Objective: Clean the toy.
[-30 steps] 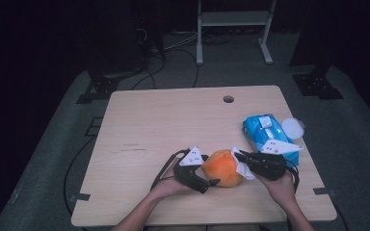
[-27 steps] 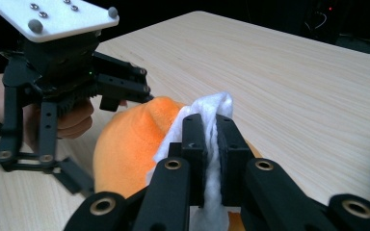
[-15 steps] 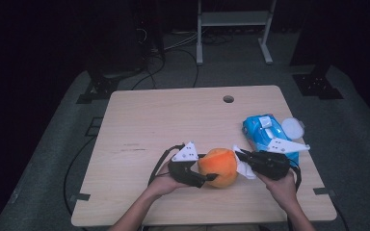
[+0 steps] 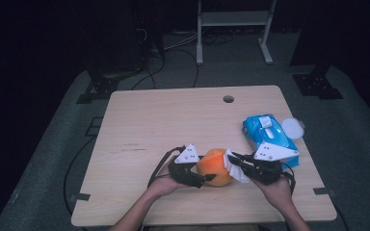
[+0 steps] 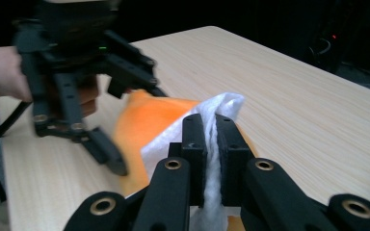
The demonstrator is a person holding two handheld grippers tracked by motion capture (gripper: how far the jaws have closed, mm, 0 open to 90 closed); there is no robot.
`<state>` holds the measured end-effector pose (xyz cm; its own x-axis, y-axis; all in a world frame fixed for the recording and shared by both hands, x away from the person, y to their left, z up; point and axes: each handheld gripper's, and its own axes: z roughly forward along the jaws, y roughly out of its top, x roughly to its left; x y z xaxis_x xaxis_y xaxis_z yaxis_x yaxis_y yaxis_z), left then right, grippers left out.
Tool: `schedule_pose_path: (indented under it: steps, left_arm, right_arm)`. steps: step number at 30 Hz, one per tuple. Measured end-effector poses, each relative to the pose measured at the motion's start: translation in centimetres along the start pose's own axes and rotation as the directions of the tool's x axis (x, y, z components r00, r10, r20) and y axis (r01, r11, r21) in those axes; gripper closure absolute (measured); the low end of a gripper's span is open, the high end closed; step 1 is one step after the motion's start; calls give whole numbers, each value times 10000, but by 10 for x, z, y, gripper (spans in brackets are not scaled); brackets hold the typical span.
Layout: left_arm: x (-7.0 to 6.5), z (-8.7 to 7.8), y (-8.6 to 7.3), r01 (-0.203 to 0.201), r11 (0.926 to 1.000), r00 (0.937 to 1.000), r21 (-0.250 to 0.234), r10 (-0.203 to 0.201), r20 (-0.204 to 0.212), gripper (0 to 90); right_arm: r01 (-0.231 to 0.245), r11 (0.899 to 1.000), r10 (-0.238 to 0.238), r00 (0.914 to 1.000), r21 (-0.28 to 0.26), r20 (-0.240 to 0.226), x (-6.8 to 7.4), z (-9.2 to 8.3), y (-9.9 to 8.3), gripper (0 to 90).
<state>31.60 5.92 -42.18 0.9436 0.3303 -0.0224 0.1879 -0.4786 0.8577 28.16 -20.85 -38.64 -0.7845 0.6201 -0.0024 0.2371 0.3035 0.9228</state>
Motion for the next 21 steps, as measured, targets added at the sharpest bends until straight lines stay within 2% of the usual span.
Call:
schedule_pose_path:
  steps: [1, 2, 4, 6, 8, 9, 11, 14, 18, 19, 21]
  left_arm:
    - [1, 0, -1, -50, 10000, 10000, 12, 50, 26, 323]
    - [1, -1, -2, -29, 10000, 10000, -11, 29, 25, 323]
    - [1, 0, -2, 24, 10000, 10000, -20, -24, -20, 320]
    - [1, 2, -1, 108, 9999, 9998, 2, -108, -145, 310]
    - [0, 4, -1, 207, 9998, 9993, -52, -209, -320, 300]
    - [-1, 5, -2, 144, 9998, 9993, -149, -149, -354, 297]
    - [-6, 6, -3, -249, 9997, 9986, -48, 247, -467, 296]
    - [-10, 6, -2, -604, 9982, 9966, 46, 605, -558, 301]
    - [-12, 10, -1, -586, 9982, 9967, -86, 580, -567, 298]
    - [-13, 11, -1, -592, 9982, 9966, -108, 585, -572, 298]
    - [-14, 12, 0, -660, 9978, 9958, -8, 658, -638, 298]
  right_arm:
    - [-111, 9999, 111, 9999, 9, 84, -4, 0, -1, 834]
    - [-311, 9995, 307, 9989, 113, 363, -10, -1, -4, 834]
    - [-349, 9986, 320, 9967, 385, 742, -12, -2, -8, 834]
    - [-313, 9993, 302, 9980, 203, 553, -8, -2, -8, 834]
    - [161, 9998, -166, 9991, 120, 392, 3, 0, -1, 833]
    - [322, 9995, -324, 9991, 51, 261, 8, 1, 2, 833]
    - [393, 9992, -393, 9992, 25, -42, 14, 4, 5, 832]
    - [381, 9992, -381, 9993, 122, 42, 10, 4, 4, 834]
    - [46, 9998, -58, 9981, 188, 608, -3, -3, -2, 834]
    - [-48, 9998, 36, 9979, 173, 651, -3, -4, -3, 834]
    - [224, 9995, -238, 9976, 222, 657, 4, -3, 0, 833]
